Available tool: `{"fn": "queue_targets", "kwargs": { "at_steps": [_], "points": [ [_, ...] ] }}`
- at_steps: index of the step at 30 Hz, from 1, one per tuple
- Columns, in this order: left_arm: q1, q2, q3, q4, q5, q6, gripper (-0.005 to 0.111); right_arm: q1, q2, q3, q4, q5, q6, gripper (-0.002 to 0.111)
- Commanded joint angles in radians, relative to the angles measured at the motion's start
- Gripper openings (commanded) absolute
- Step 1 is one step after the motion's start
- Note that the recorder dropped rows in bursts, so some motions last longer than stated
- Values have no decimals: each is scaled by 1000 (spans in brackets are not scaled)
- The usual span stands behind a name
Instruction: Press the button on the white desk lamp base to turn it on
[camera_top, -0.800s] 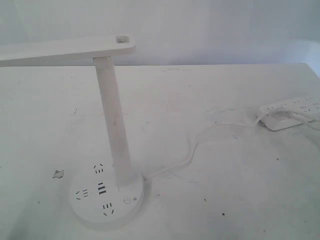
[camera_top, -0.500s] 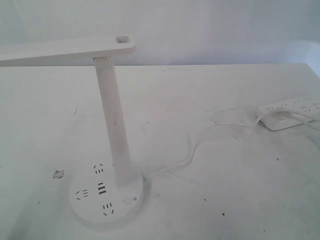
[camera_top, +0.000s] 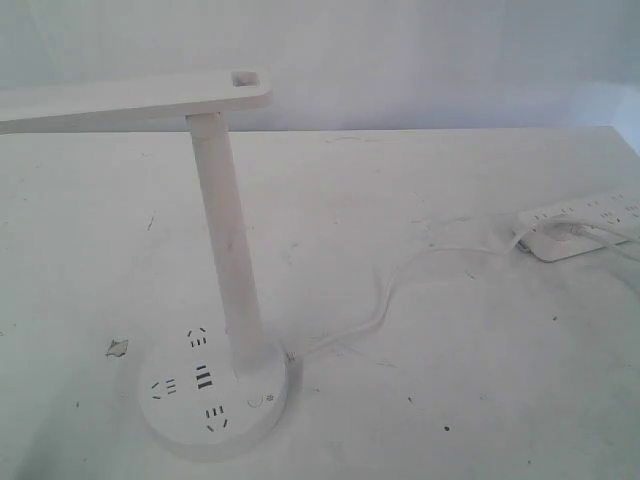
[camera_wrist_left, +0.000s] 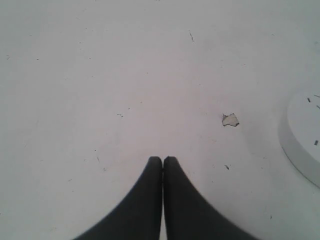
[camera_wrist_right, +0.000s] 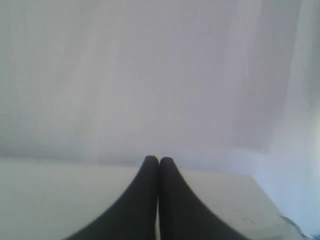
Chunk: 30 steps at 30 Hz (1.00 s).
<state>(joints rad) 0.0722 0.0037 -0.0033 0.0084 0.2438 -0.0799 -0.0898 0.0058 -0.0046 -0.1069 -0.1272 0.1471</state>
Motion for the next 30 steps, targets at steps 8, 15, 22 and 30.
{"fn": "queue_targets", "kwargs": {
  "at_steps": [8,15,22,30],
  "points": [
    [-5,-4,3,-3,3,-3,0,2,-6,5,40,-390,409,0],
    [-5,-4,3,-3,3,-3,0,2,-6,5,88,-634,565,0],
    [-5,-4,3,-3,3,-3,0,2,30,-112,-200,-693,580,0],
    [-5,-4,3,-3,3,-3,0,2,370,-282,-792,-954,781,0]
  ]
}}
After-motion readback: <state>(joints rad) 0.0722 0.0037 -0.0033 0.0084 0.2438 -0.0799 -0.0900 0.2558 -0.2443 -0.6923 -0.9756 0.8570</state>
